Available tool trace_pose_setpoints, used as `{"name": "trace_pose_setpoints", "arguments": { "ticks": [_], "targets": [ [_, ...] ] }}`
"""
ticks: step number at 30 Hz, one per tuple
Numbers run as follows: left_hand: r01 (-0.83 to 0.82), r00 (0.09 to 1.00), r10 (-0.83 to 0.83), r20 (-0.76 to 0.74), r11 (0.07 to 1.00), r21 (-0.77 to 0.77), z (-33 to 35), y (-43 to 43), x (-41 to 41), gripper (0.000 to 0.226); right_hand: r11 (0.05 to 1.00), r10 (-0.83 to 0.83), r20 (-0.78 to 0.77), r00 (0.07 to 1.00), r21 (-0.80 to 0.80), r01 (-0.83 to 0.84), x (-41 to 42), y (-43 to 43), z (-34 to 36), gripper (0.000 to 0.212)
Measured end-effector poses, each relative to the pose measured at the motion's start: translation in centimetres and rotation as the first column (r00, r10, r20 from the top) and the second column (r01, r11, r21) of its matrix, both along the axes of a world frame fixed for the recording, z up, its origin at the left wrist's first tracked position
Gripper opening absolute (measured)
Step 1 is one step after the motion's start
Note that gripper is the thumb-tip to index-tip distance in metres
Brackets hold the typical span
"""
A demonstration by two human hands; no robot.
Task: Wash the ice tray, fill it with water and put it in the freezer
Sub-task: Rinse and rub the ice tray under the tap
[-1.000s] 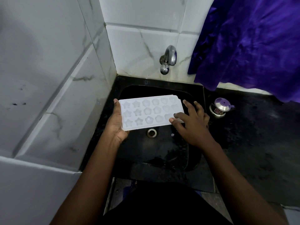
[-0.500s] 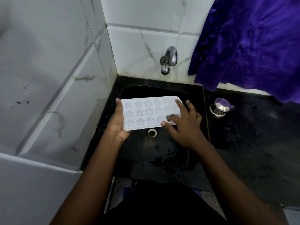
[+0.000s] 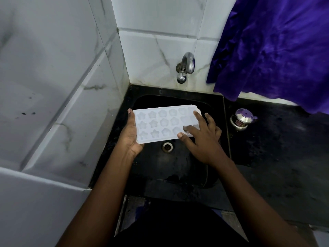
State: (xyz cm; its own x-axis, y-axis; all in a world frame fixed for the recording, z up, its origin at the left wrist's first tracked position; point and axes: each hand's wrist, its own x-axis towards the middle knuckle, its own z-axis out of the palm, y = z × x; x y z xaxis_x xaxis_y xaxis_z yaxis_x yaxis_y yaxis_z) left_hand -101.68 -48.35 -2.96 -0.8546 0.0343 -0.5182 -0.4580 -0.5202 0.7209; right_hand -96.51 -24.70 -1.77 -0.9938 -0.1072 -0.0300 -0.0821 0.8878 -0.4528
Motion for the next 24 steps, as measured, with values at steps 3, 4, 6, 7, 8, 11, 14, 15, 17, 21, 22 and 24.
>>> {"name": "trace_pose_setpoints", "arguments": {
  "ticks": [3, 4, 6, 7, 8, 11, 14, 15, 17, 21, 22, 24],
  "targets": [
    [0.0, 1.0, 0.0, 0.006, 1.0, -0.007, 0.1, -0.1, 0.1, 0.08, 1.0, -0.004, -0.03, 1.0, 0.02, 0.004, 0.0, 0.3, -0.1, 0.041],
    [-0.001, 1.0, 0.001, 0.01, 1.0, -0.006, 0.1, -0.1, 0.1, 0.08, 0.999, -0.005, -0.055, 0.998, 0.035, 0.007, 0.0, 0.5, -0.2, 0.04],
    [0.001, 1.0, -0.001, 0.015, 1.0, 0.0, 0.1, -0.1, 0.2, 0.081, 0.998, -0.012, -0.089, 0.996, 0.066, 0.018, 0.0, 0.5, -0.3, 0.043],
    [0.003, 1.0, -0.003, 0.014, 1.0, 0.0, 0.1, 0.0, 0.2, 0.081, 0.997, -0.013, -0.089, 0.996, 0.08, 0.021, 0.0, 0.5, -0.4, 0.047],
    [0.003, 1.0, -0.003, 0.013, 1.0, -0.002, 0.1, 0.0, 0.2, 0.082, 0.996, -0.011, -0.08, 0.997, 0.089, 0.018, 0.0, 0.3, -0.4, 0.05],
    [-0.002, 1.0, 0.002, 0.011, 1.0, -0.017, 0.1, 0.2, 0.3, 0.08, 0.999, -0.004, -0.055, 0.998, 0.048, 0.007, 0.3, -0.2, -0.3, 0.044],
    [0.003, 1.0, -0.003, 0.007, 1.0, -0.007, 0.1, 0.3, 0.3, 0.081, 0.999, -0.017, -0.133, 0.991, -0.035, 0.013, 0.6, -0.5, -0.3, 0.035],
    [0.005, 1.0, -0.005, 0.002, 1.0, -0.005, 0.2, 0.4, 0.3, 0.08, 0.999, 0.005, -0.157, 0.988, -0.043, -0.011, 0.6, -0.6, -0.3, 0.035],
    [0.006, 1.0, -0.006, 0.003, 1.0, 0.0, 0.2, 0.5, 0.3, 0.078, 0.995, 0.089, -0.139, 0.986, -0.021, -0.093, 0.5, -0.8, -0.3, 0.037],
    [0.017, 1.0, -0.017, 0.001, 1.0, 0.01, 0.1, 0.6, 0.3, 0.08, 0.99, 0.139, -0.076, 0.987, 0.047, -0.135, 0.1, -1.1, 0.1, 0.039],
    [0.019, 1.0, -0.018, -0.001, 1.0, 0.012, 0.0, 0.6, 0.3, 0.081, 0.992, 0.124, -0.095, 0.988, 0.041, -0.12, 0.0, -1.0, 0.2, 0.037],
    [0.013, 1.0, -0.013, -0.005, 1.0, 0.01, 0.0, 0.6, 0.3, 0.08, 0.995, 0.099, -0.115, 0.988, 0.031, -0.096, -0.2, -1.0, 0.5, 0.04]
  ]
}}
